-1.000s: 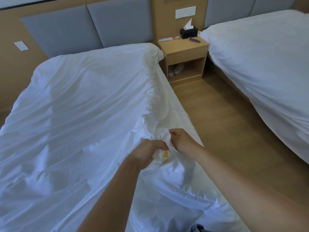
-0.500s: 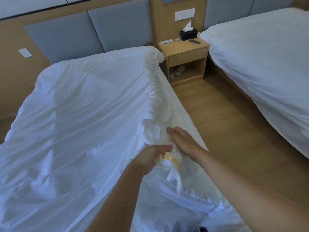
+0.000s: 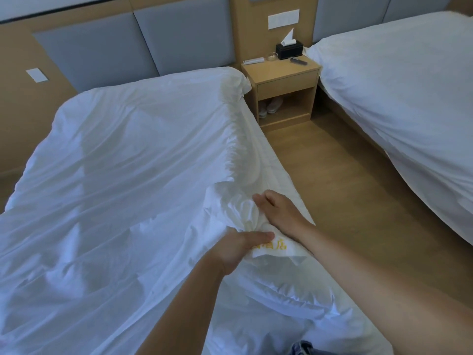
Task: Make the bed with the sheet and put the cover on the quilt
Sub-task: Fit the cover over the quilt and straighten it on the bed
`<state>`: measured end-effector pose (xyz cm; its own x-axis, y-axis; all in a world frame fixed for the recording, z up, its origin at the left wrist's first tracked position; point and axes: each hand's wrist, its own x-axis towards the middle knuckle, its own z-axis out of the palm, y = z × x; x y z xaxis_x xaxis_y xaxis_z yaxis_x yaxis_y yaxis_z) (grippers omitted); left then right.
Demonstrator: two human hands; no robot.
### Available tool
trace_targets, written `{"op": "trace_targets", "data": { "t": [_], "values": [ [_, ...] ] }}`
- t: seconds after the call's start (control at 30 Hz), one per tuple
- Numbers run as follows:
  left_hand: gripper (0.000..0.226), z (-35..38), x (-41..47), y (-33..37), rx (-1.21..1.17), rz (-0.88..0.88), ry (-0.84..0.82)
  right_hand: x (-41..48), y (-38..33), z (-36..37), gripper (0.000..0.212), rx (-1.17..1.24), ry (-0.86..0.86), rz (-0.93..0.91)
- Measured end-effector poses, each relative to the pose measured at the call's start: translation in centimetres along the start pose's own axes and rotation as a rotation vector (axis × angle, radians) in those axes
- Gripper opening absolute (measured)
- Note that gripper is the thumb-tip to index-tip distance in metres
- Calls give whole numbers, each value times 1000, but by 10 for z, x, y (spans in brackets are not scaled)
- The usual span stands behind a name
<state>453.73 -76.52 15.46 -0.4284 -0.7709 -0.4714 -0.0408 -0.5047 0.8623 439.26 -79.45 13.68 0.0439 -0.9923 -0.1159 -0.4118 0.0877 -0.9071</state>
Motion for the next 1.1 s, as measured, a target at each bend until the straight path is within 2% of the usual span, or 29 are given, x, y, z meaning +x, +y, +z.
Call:
{"op": "trace_targets", "data": {
  "t": [0.07,0.13,0.27,0.33,0.4,0.5,0.57,0.6,0.67,0.7,0.77,0.83,0.93,1.0,1.07,1.1],
  "values": [
    [47,-3,1,0,-59,42,29,-4,4,-2,40,66,-120,90],
    [44,-3,1,-1,-35,10,-18,-7,8,0,43,105,-132,121],
    [33,1,-2,-4,126,-147,-188,-1,6,6,45,-135,-62,-67],
    [31,-2,-1,-2,85,-174,-201,0,4,9,41,-192,-29,-143],
    [24,-1,-1,1,-3,-160,-176,-1,5,11,31,-156,40,-138],
    [14,7,5,-5,-43,-133,13,-3,4,7,23,-132,86,-85],
    [9,15,11,-12,-80,-127,183,-11,1,-4,10,-102,260,-89],
    [8,19,15,-15,-112,-137,243,-20,1,-10,10,-66,361,-83],
    [13,26,21,-19,-182,-155,303,-45,4,-18,11,-35,419,-71],
    [15,30,23,-21,-191,-164,309,-59,8,-17,11,-50,353,-40],
    [12,39,27,-27,-167,-185,310,-79,17,-10,11,-95,115,75],
    [19,48,30,-36,-143,-211,315,-88,23,-4,26,-78,-76,175],
    [29,58,31,-45,-132,-235,294,-86,31,-6,43,13,-166,190],
    [36,64,31,-52,-95,-273,257,-84,40,-10,42,14,-193,193],
    [46,70,31,-60,-35,-326,224,-82,56,-14,31,-129,-236,189],
    [51,73,31,-64,-13,-349,202,-79,64,-14,34,-245,-275,186]
  ]
}}
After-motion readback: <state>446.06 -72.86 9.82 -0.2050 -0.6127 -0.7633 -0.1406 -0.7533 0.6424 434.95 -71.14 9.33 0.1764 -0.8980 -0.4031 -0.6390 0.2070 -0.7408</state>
